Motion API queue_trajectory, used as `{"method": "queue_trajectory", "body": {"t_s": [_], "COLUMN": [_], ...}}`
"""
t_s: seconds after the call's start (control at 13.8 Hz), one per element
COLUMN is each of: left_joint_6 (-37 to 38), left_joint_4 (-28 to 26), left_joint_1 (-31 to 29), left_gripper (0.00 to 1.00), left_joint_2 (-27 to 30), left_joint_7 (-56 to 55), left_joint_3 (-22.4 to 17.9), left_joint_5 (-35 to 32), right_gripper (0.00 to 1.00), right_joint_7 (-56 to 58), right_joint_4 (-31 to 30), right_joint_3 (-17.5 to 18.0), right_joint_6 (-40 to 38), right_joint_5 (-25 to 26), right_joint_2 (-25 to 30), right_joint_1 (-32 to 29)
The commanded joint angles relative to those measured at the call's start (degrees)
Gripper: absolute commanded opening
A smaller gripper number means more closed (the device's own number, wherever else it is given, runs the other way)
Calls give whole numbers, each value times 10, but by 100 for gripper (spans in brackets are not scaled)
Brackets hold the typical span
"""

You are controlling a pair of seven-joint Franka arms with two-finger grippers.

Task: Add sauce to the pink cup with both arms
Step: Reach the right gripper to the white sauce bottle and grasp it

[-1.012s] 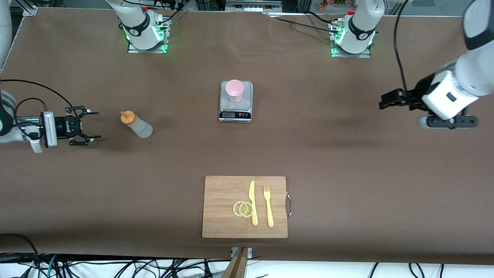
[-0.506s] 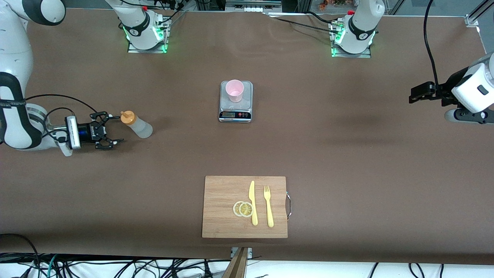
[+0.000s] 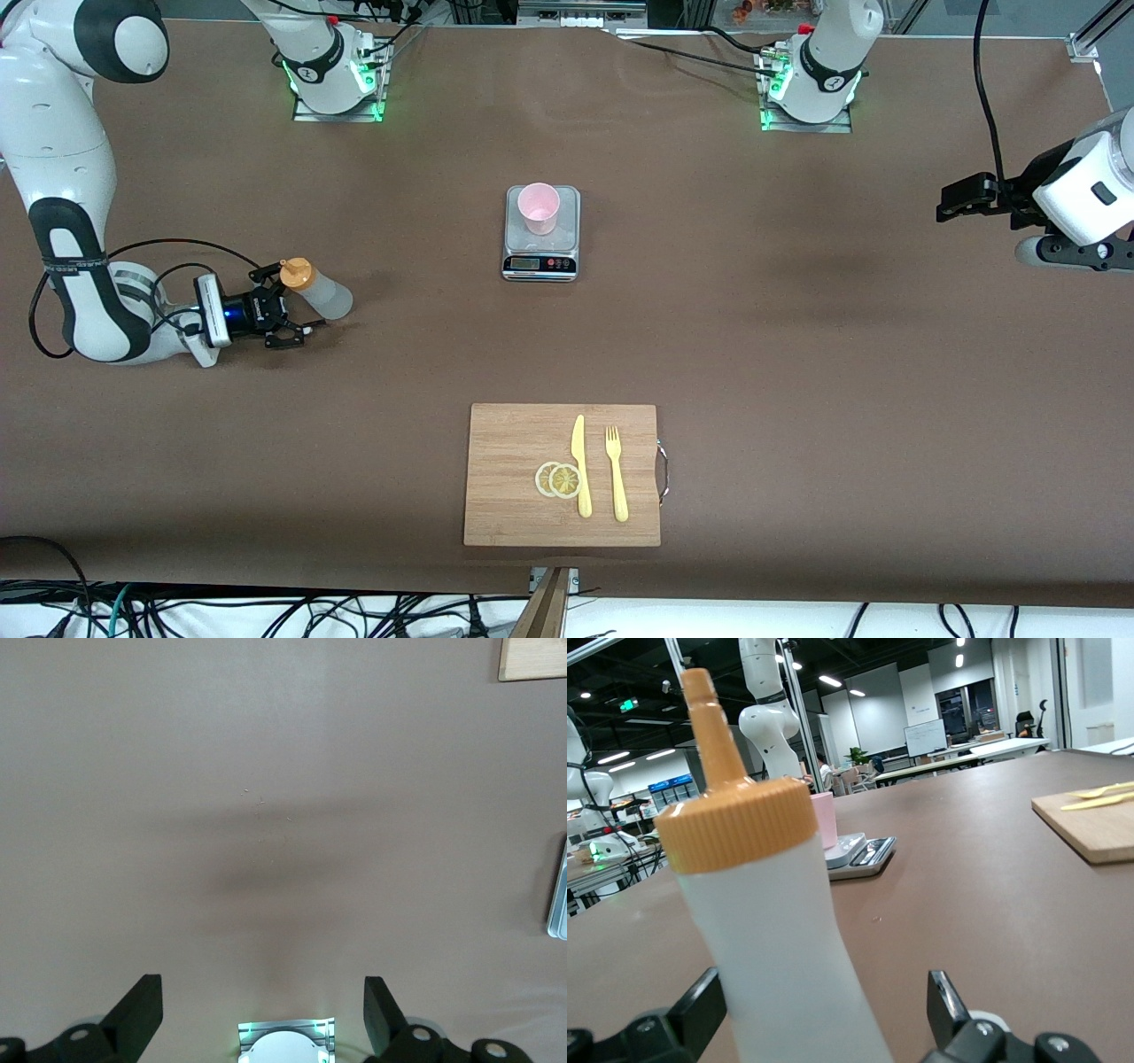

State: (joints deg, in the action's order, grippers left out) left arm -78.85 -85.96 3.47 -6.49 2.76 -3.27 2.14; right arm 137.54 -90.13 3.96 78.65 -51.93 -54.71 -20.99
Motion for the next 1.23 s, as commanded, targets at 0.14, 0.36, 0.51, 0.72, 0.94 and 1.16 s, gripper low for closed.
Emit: {"method": "queue_trajectory", "body": {"t_s": [0.14,0.36,0.51,0.72,0.94,1.16], "left_joint_6": [-1,-2,-2,-2,-2,-2], "left_joint_4": [-1,4,7,8,10,13], "left_joint_1": [-8,-7,-4,-6,-7,-7], "left_gripper": [100,100,100,100,100,100], "left_joint_2": [-4,-6,-7,-7,-12,-12], "left_joint_7": [12,10,11,13,14,14], "left_joint_3": [13,13,13,13,13,13], "left_joint_5": [-15,-12,-12,-11,-11,-11], "right_gripper": [100,100,99,98,60,5], "right_joint_7": [-2,-3,1,2,2,-1], "right_joint_4": [28,28,25,24,23,23], "right_joint_3": [3,3,3,3,3,3], "right_joint_6": [-15,-21,-21,-22,-21,-20], "right_joint_5": [-7,-5,3,8,9,10], "right_joint_2": [-7,-7,-7,-7,-7,-7], "right_joint_1": [27,39,42,52,55,55]}}
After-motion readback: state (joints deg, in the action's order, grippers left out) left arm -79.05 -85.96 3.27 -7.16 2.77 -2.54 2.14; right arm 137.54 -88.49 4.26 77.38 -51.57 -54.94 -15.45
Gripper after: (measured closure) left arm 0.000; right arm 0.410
